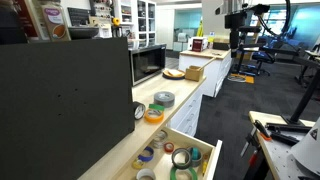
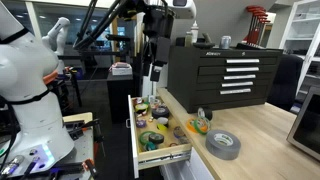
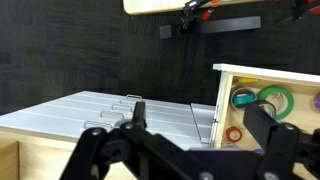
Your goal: Remove the green tape from the top of the counter and place it in the open drawer
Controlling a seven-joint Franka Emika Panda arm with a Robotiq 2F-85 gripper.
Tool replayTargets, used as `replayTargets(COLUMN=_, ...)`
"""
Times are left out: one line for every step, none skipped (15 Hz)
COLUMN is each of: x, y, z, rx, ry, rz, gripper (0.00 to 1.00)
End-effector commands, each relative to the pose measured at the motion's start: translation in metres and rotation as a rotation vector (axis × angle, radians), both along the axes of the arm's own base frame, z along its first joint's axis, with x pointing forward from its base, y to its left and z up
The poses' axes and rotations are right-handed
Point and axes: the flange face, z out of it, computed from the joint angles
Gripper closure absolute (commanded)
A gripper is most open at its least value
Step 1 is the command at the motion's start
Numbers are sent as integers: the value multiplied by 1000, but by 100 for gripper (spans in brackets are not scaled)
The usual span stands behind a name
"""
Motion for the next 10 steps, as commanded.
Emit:
replayTargets(x=0, y=0, z=0, rx=0, ry=0, rz=0, gripper=0)
replayTargets(x=0, y=0, z=0, rx=0, ry=0, rz=0, gripper=0)
replayTargets(x=0, y=0, z=0, rx=0, ry=0, rz=0, gripper=0)
replayTargets(x=0, y=0, z=0, rx=0, ry=0, rz=0, gripper=0)
replayTargets(x=0, y=0, z=0, rx=0, ry=0, rz=0, gripper=0)
replayTargets(x=0, y=0, z=0, rx=0, ry=0, rz=0, gripper=0)
replayTargets(x=0, y=0, z=0, rx=0, ry=0, rz=0, gripper=0)
replayTargets(x=0, y=0, z=0, rx=0, ry=0, rz=0, gripper=0)
replayTargets(x=0, y=0, z=0, rx=0, ry=0, rz=0, gripper=0)
replayTargets(x=3, y=2, z=-2, rx=-14, ry=-4, rz=-3, gripper=0)
